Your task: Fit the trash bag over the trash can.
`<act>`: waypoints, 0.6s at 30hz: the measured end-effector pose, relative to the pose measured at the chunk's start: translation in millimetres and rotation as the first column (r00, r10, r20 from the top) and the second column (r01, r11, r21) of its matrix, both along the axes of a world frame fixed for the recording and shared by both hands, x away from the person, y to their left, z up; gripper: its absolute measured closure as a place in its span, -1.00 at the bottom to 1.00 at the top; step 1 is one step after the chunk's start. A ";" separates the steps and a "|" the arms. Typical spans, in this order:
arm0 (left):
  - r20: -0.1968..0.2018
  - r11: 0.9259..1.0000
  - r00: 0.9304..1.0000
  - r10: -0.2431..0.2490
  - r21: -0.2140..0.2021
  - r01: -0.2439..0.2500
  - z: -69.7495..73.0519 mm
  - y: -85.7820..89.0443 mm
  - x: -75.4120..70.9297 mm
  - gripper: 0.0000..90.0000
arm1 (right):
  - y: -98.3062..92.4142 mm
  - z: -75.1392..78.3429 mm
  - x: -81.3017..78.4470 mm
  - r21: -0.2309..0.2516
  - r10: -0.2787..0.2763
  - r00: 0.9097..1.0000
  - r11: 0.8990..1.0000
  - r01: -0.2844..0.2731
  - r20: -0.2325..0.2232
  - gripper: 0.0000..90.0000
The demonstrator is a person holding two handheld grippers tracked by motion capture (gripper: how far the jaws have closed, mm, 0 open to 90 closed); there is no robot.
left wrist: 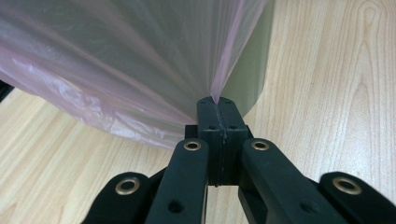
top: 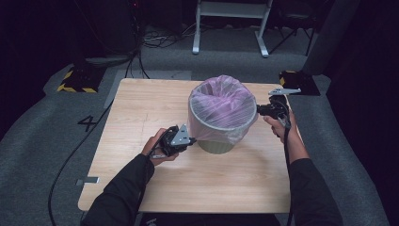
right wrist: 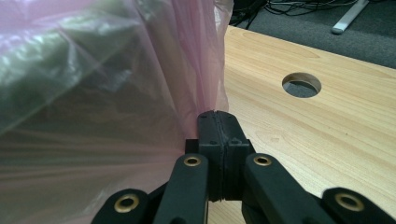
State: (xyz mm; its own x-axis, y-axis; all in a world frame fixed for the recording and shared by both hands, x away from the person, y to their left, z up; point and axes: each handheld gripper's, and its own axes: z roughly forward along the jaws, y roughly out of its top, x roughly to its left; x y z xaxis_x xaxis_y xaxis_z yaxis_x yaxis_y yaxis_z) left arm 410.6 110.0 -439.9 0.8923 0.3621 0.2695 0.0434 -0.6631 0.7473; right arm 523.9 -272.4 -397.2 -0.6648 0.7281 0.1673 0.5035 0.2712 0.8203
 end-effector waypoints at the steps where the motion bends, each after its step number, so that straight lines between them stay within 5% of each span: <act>1: -0.001 1.000 1.000 0.000 -0.004 0.000 -0.4 0.2 -0.2 1.00 | -0.9 -0.6 -0.4 0.003 0.001 1.000 1.000 -0.001 0.001 1.00; 3: 0.002 1.000 1.000 0.009 -0.010 -0.009 0.3 1.4 -1.6 0.99 | -3.1 -1.1 -2.5 0.004 -0.008 1.000 1.000 0.008 0.007 0.95; 6: -0.029 0.995 0.998 0.053 -0.083 -0.055 3.8 7.1 -1.9 0.46 | -6.9 1.5 -4.4 -0.015 -0.030 0.999 0.999 0.031 0.032 0.75; 9: -0.073 0.981 0.993 0.088 -0.168 -0.099 12.8 15.2 -4.8 -0.16 | -15.1 13.1 -8.8 0.024 -0.036 0.997 0.999 0.035 0.064 0.44; 13: -0.119 0.939 0.984 0.129 -0.304 -0.160 26.6 31.9 -11.7 -0.63 | -23.0 34.8 -17.8 0.036 -0.018 0.994 0.999 0.015 0.108 0.03; 15: -0.148 0.908 0.977 0.155 -0.368 -0.200 32.2 41.0 -15.2 -0.65 | -25.5 47.2 -23.4 0.043 -0.015 0.990 0.999 0.009 0.137 -0.12; 18: -0.174 0.888 0.969 0.173 -0.398 -0.230 34.8 51.0 -16.8 -0.66 | -24.1 61.0 -29.6 0.058 -0.001 0.986 0.998 -0.009 0.167 -0.21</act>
State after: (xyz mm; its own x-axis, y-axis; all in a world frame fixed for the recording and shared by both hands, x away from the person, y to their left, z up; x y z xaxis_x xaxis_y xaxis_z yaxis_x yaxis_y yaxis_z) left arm 393.7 161.0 -405.1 0.8050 0.5904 -0.0573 0.2588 -0.2626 0.9296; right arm 494.3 -296.5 -336.2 -0.6898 0.7177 0.0953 0.3569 0.2226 0.9072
